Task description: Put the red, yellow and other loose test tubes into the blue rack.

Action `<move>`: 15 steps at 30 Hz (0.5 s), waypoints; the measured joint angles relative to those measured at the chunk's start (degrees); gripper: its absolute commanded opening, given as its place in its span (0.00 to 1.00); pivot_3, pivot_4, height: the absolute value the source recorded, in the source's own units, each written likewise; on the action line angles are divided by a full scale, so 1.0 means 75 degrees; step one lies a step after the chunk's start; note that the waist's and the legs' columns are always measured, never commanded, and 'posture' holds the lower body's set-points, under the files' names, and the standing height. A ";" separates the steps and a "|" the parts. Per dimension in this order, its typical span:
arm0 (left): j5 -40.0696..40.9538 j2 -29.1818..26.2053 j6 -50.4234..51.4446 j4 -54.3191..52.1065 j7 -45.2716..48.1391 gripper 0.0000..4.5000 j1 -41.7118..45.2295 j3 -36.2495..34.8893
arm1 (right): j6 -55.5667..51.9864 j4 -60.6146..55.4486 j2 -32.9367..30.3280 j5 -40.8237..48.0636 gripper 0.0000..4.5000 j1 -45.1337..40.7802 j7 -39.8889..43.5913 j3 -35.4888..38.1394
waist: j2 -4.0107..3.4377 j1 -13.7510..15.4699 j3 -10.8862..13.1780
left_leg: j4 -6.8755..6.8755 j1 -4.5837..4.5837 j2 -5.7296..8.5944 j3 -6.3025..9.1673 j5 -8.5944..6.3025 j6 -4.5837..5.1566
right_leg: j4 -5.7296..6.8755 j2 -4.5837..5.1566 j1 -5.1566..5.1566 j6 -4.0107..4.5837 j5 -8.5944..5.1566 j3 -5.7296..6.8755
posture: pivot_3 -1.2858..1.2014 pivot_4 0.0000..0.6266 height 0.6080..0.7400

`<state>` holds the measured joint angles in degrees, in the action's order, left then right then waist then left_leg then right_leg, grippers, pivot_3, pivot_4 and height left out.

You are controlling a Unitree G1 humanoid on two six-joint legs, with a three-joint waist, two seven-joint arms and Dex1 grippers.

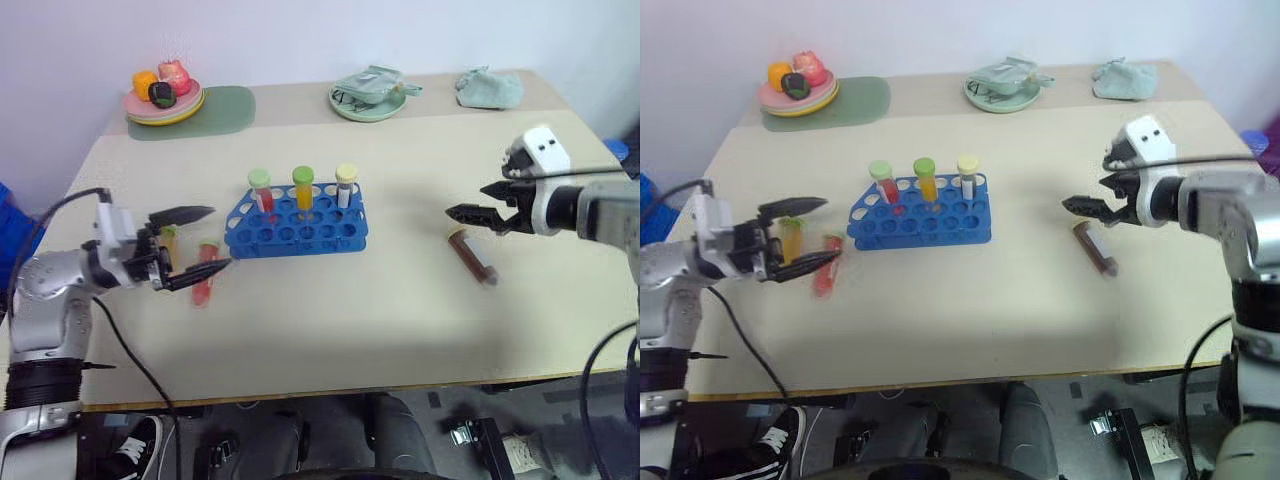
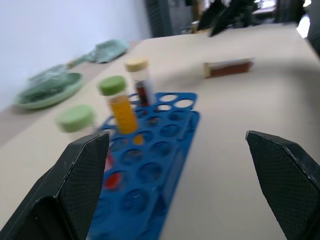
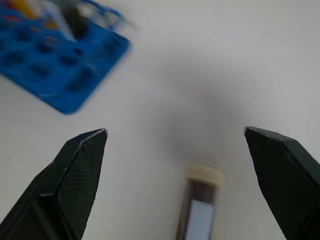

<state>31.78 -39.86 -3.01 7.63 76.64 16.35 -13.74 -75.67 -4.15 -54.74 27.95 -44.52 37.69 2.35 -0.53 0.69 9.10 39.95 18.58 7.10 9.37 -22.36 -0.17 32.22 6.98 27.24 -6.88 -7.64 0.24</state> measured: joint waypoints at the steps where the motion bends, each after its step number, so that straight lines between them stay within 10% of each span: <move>1: -0.0011 0.0005 -0.0014 -0.0011 -0.0032 0.99 -0.0021 0.0010 | -0.0337 0.0100 -0.0038 -0.0074 1.00 -0.0224 -0.0095 -0.0173 | 0.0001 0.0006 0.0000 | -0.0001 0.0002 -0.0002 0.0000 -0.0001 -0.0001 | -0.0002 -0.0004 0.0001 0.0000 0.0000 0.0001 | 0.52 0.24 1.00; 15: -0.0002 0.0120 0.0055 -0.1423 -0.0653 0.99 -0.0934 0.0128 | -0.1560 0.1922 -0.0096 -0.0387 1.00 -0.0891 0.0258 -0.2125 | 0.0000 -0.0013 0.0000 | 0.0002 0.0001 -0.0002 -0.0028 -0.0006 0.0007 | -0.0006 -0.0003 0.0003 -0.0002 0.0004 -0.0004 | 0.52 0.24 1.00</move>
<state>31.77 -38.96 -2.59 -3.04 71.74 9.34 -12.78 -87.37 10.27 -55.45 25.05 -51.20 39.62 -13.59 -0.53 0.59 9.10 39.97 18.59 7.08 9.16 -22.40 -0.12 32.17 6.96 27.26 -6.89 -7.61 0.21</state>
